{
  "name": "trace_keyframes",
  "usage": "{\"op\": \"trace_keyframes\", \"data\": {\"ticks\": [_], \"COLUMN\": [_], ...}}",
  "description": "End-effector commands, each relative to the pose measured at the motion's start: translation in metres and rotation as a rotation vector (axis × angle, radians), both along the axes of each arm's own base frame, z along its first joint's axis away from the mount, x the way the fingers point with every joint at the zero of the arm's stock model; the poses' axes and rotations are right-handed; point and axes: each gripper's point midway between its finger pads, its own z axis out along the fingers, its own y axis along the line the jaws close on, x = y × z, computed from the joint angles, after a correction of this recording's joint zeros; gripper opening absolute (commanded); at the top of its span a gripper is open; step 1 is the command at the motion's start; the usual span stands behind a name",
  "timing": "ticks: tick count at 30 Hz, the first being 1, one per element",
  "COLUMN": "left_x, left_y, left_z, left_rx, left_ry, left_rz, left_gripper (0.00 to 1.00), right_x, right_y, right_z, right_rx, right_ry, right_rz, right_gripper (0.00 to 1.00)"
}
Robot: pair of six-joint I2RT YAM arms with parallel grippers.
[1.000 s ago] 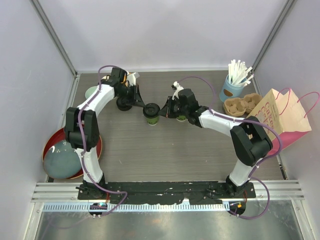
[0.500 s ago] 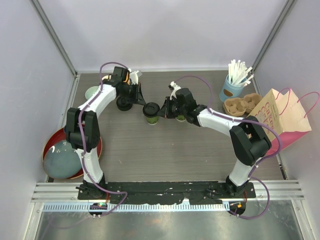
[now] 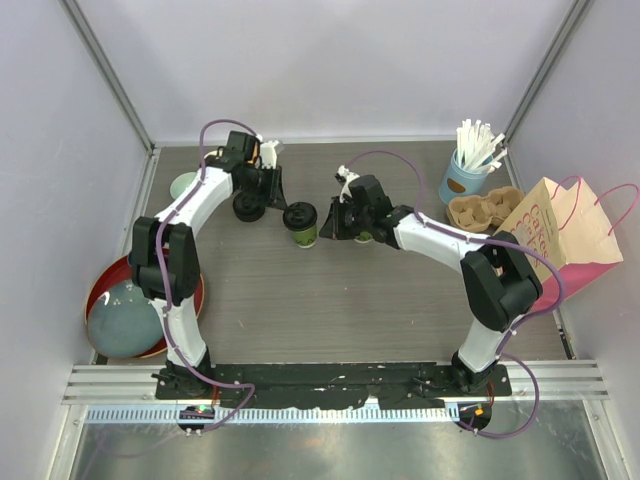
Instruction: Pack the takeout coffee
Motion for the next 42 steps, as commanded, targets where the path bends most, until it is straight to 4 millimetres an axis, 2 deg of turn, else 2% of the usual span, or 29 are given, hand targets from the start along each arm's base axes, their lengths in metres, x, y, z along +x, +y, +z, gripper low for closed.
{"op": "trace_keyframes", "data": {"ticks": [1,10,12,13,14,15,16,17,18,20,21,22,25,29,32,34,38,42], "left_x": [0.005,0.001,0.0,-0.001,-0.002,-0.004,-0.005,-0.006,-0.009,-0.013,-0.015,-0.019,-0.028,-0.036,-0.039,-0.041,-0.042,-0.044], "left_y": [0.005,0.001,0.003,0.003,0.005,0.008,0.009,0.013,0.018,0.025,0.028,0.031,0.039,0.042,0.039,0.038,0.037,0.039], "left_z": [0.025,0.052,0.058,0.063,0.066,0.071,0.075,0.08,0.084,0.092,0.092,0.093,0.096,0.099,0.101,0.104,0.108,0.114], "left_rx": [0.03,-0.008,-0.005,-0.002,0.0,0.004,0.008,0.019,0.029,0.052,0.058,0.066,0.075,0.075,0.056,0.047,0.042,0.05], "left_ry": [-0.064,-0.113,-0.115,-0.12,-0.121,-0.119,-0.125,-0.141,-0.139,-0.162,-0.162,-0.157,-0.159,-0.165,-0.161,-0.164,-0.172,-0.18], "left_rz": [-0.006,-0.034,-0.031,-0.035,-0.035,-0.035,-0.035,-0.036,-0.034,-0.036,-0.038,-0.037,-0.025,-0.056,-0.075,-0.082,-0.084,-0.083], "left_gripper": [0.22,0.3,0.32,0.33,0.37,0.41,0.45,0.52,0.56,0.63,0.66,0.7,0.76,0.77,0.77,0.77,0.77,0.77], "right_x": [0.013,0.011,0.007,0.008,0.013,0.005,0.006,0.019,0.013,0.017,0.01,0.006,-0.012,-0.04,-0.052,-0.055,-0.058,-0.057], "right_y": [0.004,-0.004,-0.01,-0.015,-0.02,-0.033,-0.043,-0.067,-0.091,-0.136,-0.163,-0.19,-0.274,-0.358,-0.392,-0.399,-0.419,-0.448], "right_z": [0.061,0.09,0.108,0.115,0.132,0.138,0.143,0.165,0.164,0.187,0.184,0.198,0.216,0.238,0.24,0.236,0.213,0.199], "right_rx": [0.045,0.022,0.005,-0.017,-0.048,-0.101,-0.149,-0.236,-0.321,-0.439,-0.515,-0.54,-0.681,-0.853,-0.951,-0.992,-1.087,-1.195], "right_ry": [-0.147,-0.205,-0.233,-0.252,-0.309,-0.298,-0.312,-0.379,-0.346,-0.376,-0.341,-0.353,-0.341,-0.326,-0.281,-0.253,-0.16,-0.071], "right_rz": [0.002,0.014,0.022,0.014,0.016,0.007,-0.01,-0.102,-0.136,-0.289,-0.34,-0.423,-0.681,-0.962,-1.027,-1.02,-0.998,-1.025], "right_gripper": [0.08,0.11,0.14,0.18,0.21,0.25,0.33,0.37,0.42,0.53,0.59,0.71,0.78,0.81,0.81,0.81,0.81,0.81]}}
